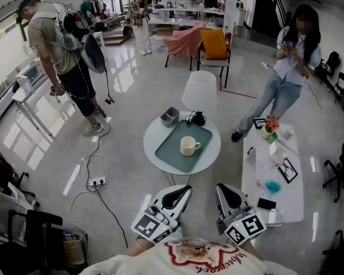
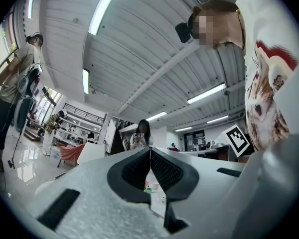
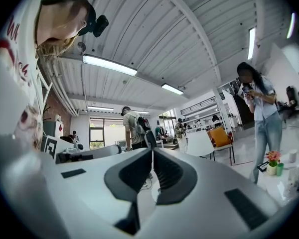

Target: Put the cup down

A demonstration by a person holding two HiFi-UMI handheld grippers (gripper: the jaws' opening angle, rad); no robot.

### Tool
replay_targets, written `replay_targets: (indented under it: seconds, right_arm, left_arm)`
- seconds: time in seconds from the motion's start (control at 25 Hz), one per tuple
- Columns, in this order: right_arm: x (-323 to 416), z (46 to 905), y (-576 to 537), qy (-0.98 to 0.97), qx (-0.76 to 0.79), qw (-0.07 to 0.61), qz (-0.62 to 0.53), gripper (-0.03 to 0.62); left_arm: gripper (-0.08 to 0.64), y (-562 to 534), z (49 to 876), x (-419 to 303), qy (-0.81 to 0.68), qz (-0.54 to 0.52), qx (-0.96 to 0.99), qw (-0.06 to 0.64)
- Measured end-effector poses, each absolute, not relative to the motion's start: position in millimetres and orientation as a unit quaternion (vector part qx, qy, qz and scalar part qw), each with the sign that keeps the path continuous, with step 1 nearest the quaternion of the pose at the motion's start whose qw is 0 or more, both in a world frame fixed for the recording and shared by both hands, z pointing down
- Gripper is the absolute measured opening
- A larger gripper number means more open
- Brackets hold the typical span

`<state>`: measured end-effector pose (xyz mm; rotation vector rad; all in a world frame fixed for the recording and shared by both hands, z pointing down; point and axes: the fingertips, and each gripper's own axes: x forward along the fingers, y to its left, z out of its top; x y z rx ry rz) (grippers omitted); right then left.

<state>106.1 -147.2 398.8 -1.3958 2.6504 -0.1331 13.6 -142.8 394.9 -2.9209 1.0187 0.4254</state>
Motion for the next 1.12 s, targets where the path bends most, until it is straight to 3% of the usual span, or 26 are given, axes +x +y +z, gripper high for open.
replay_targets:
  seconds: [0.48, 1.12]
  right_arm:
    - [122, 383, -35, 0.882, -0.462, 0.077, -0.047, 0.034]
    - [47, 379, 78, 0.874, -0.472, 0.098, -0.055, 0.034]
  left_arm:
    - [0.017, -24, 376, 9, 0.346, 0.14, -0.927, 0.029]
    - [0.017, 102, 380, -50, 0.312, 0.114, -0.942, 0.041]
